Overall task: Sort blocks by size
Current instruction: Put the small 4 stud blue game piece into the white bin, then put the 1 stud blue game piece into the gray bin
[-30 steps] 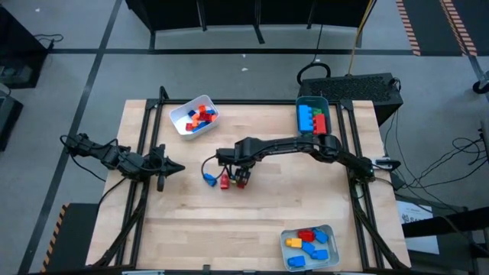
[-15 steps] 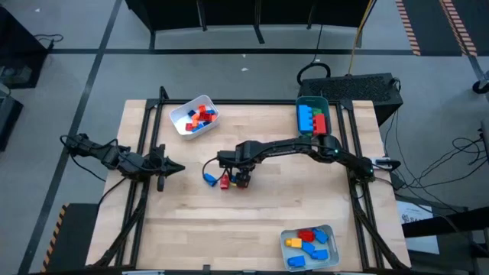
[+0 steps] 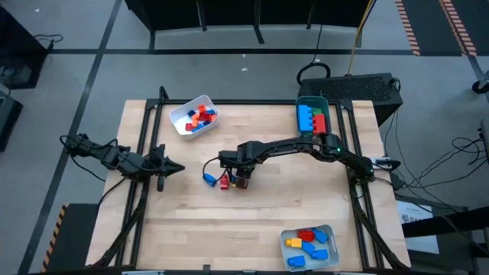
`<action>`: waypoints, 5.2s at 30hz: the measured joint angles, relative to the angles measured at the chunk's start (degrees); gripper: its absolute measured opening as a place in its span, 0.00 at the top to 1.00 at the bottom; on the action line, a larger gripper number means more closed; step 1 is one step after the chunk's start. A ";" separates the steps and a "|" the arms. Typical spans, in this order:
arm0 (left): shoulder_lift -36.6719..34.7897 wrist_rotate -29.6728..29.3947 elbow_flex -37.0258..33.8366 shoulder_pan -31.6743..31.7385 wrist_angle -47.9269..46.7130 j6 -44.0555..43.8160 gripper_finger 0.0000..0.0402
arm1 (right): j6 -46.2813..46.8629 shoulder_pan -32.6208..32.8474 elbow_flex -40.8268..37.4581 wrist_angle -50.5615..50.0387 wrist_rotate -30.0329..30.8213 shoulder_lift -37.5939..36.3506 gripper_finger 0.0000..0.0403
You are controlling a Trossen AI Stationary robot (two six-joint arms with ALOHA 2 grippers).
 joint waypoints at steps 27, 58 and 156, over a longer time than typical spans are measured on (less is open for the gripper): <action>0.00 0.00 0.00 0.00 -0.11 0.08 1.00 | 0.35 -12.34 10.56 40.17 9.57 0.98 0.73; 0.00 0.00 0.00 0.00 -0.07 0.40 1.00 | 3.20 -17.07 10.60 59.53 3.58 9.09 0.35; 0.02 0.00 0.00 0.01 -0.31 -1.15 1.00 | 56.59 38.05 10.56 -36.12 21.21 -16.70 0.74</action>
